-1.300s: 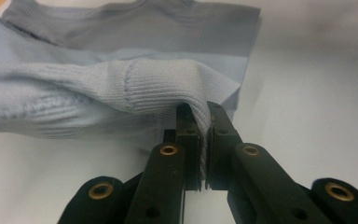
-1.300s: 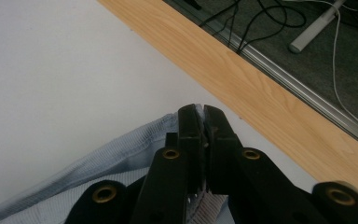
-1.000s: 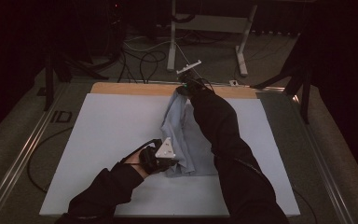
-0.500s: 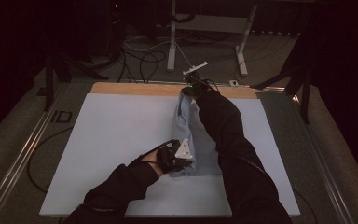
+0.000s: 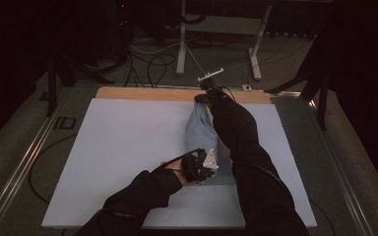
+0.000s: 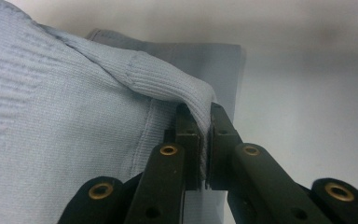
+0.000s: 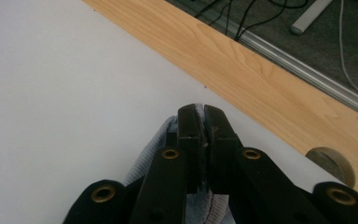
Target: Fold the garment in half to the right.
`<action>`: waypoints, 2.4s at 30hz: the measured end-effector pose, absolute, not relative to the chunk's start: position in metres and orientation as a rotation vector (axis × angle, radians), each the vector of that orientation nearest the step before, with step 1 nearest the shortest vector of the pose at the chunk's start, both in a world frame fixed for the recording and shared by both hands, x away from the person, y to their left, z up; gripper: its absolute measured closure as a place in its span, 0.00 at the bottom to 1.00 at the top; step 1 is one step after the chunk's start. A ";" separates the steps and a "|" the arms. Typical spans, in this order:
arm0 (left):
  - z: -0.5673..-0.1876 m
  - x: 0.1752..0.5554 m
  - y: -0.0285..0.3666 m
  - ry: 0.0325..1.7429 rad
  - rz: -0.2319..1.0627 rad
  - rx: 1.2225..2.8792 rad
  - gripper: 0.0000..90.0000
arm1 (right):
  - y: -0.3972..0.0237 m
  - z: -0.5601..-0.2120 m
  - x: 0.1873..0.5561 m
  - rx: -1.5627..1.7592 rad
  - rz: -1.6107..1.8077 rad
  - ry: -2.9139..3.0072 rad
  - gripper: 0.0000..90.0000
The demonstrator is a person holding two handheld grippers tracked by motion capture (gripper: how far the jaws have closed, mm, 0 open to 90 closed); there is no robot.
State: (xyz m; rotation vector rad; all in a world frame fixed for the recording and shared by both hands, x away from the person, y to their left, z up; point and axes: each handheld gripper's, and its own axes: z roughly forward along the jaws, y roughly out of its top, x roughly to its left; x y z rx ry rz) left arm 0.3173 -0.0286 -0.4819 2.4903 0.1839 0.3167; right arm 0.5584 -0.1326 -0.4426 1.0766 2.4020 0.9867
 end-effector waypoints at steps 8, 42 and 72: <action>-0.487 0.321 -0.040 0.182 0.305 2.501 0.97 | -0.149 -0.451 0.562 1.102 1.030 2.403 0.95; -0.471 0.321 -0.054 0.135 0.159 2.471 0.54 | -0.190 -0.443 0.541 1.150 1.188 2.358 0.12; -0.458 0.325 0.038 0.222 0.038 2.347 0.06 | -0.191 -0.441 0.516 1.023 1.166 2.410 0.11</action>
